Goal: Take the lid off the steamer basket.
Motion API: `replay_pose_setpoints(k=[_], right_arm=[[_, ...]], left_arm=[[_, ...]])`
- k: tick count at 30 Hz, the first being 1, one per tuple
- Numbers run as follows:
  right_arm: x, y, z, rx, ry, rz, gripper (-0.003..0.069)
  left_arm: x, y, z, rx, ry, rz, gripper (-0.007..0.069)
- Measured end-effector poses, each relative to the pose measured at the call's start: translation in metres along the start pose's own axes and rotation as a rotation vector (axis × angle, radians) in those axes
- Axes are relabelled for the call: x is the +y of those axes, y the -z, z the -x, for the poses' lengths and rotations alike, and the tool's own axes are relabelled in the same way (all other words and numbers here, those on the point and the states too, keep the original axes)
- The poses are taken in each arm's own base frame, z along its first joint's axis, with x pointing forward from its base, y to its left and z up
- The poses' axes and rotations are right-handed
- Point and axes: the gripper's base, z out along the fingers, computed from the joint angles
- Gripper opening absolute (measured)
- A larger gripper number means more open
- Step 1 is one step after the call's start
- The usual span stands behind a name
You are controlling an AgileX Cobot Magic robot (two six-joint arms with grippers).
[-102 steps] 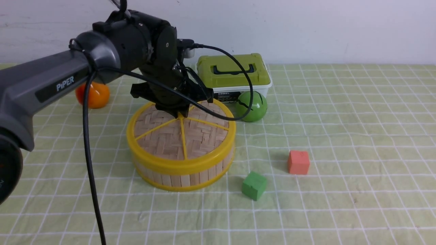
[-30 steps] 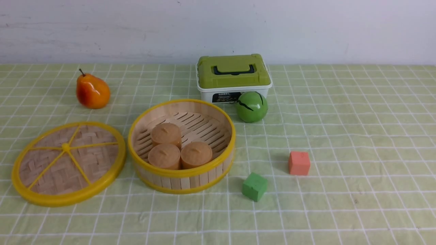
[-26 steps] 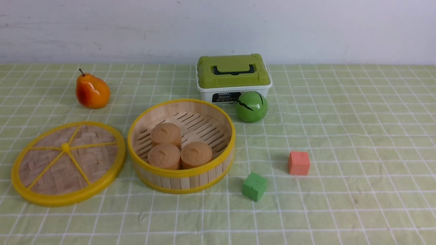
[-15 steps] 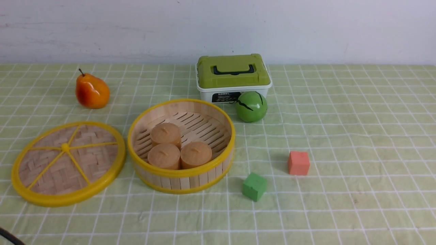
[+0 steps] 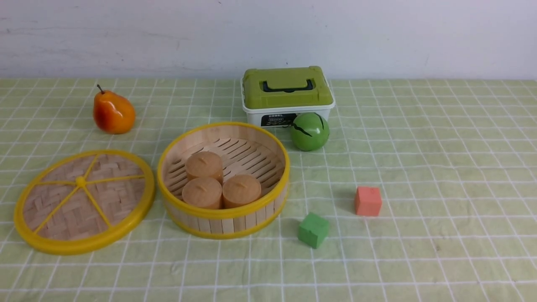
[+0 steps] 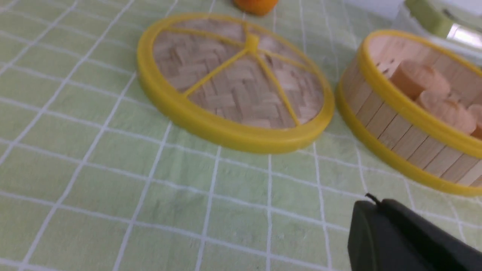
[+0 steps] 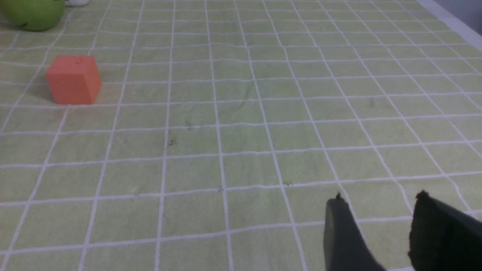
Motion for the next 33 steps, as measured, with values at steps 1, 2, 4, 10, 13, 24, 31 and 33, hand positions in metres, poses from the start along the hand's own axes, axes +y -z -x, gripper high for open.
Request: replay_pose_setpoints(k=[1,2,4,10,13,24,31,33], right_arm=[[0.0,0.0,0.0,0.0,0.0,0.0,0.0241],[0.0,0.0,0.0,0.0,0.0,0.0,0.0241],[0.0,0.0,0.0,0.0,0.0,0.0,0.0241],[0.0,0.0,0.0,0.0,0.0,0.0,0.0241],[0.0,0.0,0.0,0.0,0.0,0.0,0.0241],[0.0,0.0,0.0,0.0,0.0,0.0,0.0241],[0.0,0.0,0.0,0.0,0.0,0.0,0.0241],[0.0,0.0,0.0,0.0,0.0,0.0,0.0241]], left_arm=[[0.0006,0.0006,-0.0015,0.011,0.008,0.004,-0.0013],[0.0009,0.0006,-0.0028,0.022,0.016,0.007,-0.0013],[0.0018,0.0006,-0.0065,0.057,0.036,0.015,-0.0013],[0.0016,0.0008,-0.0083,0.077,0.044,0.014,-0.0013],[0.001,0.0008,-0.0085,0.08,0.001,0.006,-0.0013],[0.0,0.0008,-0.0089,0.084,-0.104,-0.01,-0.0012],[0.0,0.0008,-0.0089,0.084,-0.105,-0.01,-0.0012],[0.0,0.0008,-0.0089,0.084,-0.105,-0.01,-0.0011]])
